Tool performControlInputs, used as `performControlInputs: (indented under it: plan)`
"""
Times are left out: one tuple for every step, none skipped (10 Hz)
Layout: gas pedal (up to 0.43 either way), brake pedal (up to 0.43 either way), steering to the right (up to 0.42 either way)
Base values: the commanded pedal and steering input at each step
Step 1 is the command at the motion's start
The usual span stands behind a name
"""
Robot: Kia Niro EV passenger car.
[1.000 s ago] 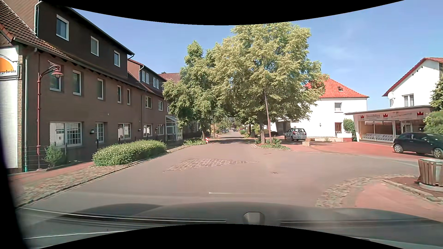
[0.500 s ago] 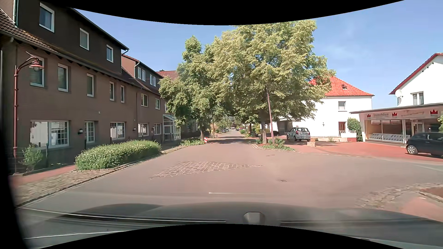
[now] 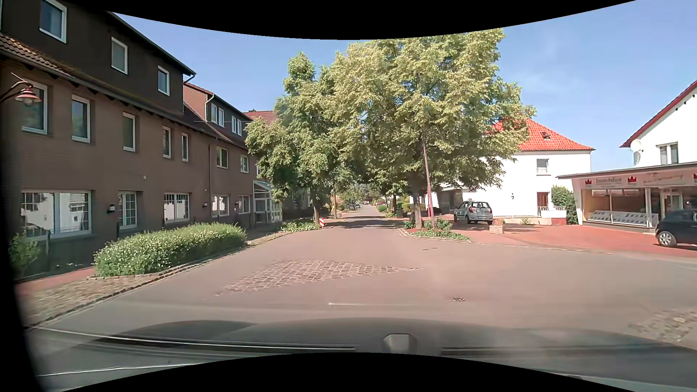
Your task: Follow the waypoints while adhering to traffic rules and regulations
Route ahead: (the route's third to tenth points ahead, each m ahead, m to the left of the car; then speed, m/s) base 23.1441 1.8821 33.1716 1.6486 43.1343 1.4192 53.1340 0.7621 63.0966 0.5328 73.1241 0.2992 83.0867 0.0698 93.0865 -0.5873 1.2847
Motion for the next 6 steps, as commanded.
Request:
performControlInputs:
  plan:
    - [0.000, 0.085, 0.002]
    - [0.000, 0.012, 0.001]
    - [0.000, 0.012, 0.001]
    - [0.000, 0.006, 0.001]
    - [0.000, 0.006, 0.002]
    - [0.000, 0.006, 0.002]
